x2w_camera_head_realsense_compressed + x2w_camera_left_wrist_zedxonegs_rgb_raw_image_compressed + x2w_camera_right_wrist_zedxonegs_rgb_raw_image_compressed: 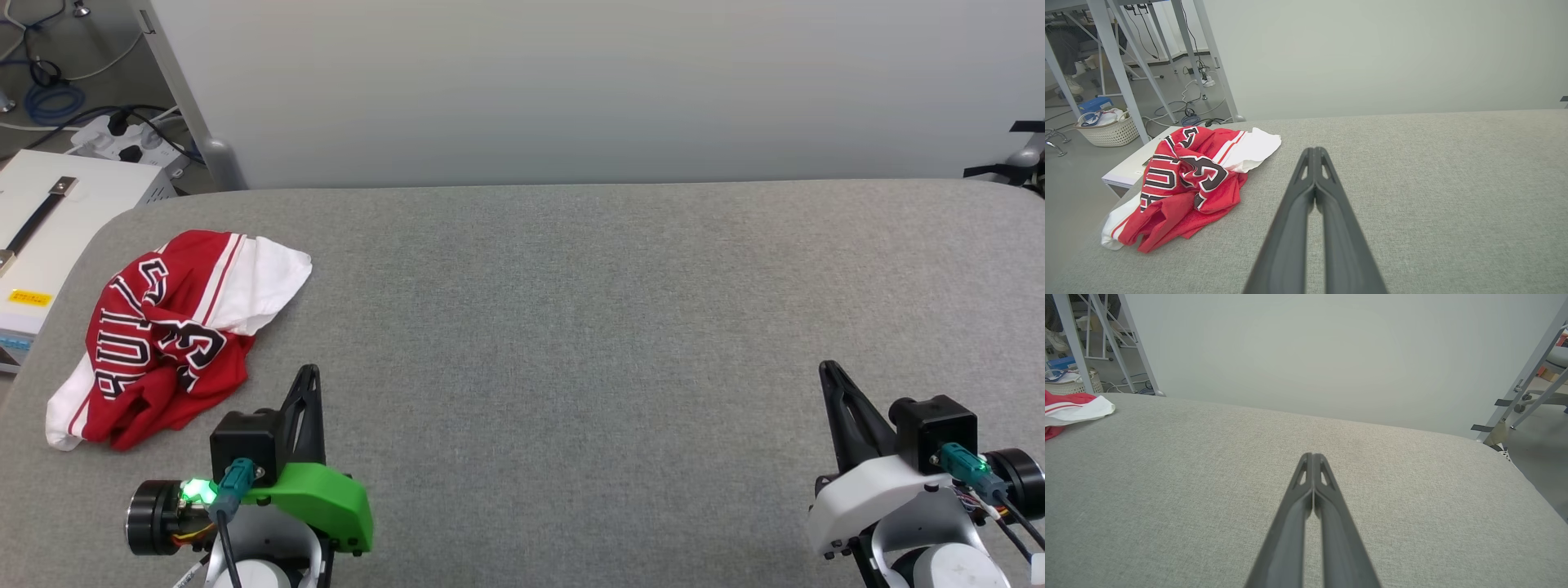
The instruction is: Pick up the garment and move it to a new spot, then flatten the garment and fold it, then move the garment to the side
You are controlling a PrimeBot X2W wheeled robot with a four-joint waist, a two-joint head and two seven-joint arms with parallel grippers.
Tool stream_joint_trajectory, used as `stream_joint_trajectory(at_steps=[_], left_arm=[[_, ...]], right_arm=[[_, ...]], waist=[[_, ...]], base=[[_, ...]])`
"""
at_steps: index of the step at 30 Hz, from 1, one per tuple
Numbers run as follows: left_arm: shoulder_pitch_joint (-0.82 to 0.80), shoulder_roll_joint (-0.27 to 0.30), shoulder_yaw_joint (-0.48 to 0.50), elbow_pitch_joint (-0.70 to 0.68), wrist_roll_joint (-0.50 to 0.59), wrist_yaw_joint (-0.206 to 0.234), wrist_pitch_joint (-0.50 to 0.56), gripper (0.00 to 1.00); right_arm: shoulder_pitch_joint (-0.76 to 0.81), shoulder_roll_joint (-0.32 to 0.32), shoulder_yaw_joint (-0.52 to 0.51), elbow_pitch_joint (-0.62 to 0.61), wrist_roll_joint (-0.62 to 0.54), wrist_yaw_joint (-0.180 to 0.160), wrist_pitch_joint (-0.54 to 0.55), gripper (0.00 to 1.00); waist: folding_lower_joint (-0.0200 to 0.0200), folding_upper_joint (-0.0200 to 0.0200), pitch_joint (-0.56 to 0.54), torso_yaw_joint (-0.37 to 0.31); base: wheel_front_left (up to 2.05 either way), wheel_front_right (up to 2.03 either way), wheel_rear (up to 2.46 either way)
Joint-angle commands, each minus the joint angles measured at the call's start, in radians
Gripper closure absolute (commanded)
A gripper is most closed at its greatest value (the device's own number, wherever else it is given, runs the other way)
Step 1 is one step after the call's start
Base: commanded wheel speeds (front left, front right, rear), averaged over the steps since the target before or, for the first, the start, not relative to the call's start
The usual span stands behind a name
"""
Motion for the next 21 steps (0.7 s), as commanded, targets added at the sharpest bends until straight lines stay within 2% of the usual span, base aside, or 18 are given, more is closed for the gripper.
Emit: stream_joint_trajectory(at_steps=[1, 21], left_arm=[[0.006, -0.004, 0.000, -0.002, 0.010, 0.003, -0.001, 1.00], [0.006, -0.004, 0.000, -0.002, 0.010, 0.003, -0.001, 1.00]], right_arm=[[0.009, 0.001, 0.002, -0.004, -0.010, -0.001, 0.003, 1.00], [0.009, 0.001, 0.002, -0.004, -0.010, -0.001, 0.003, 1.00]], waist=[[0.0000, 0.0000, 0.000, 0.000], [0.0000, 0.0000, 0.000, 0.000]], base=[[0.00, 0.00, 0.00], [0.00, 0.00, 0.00]])
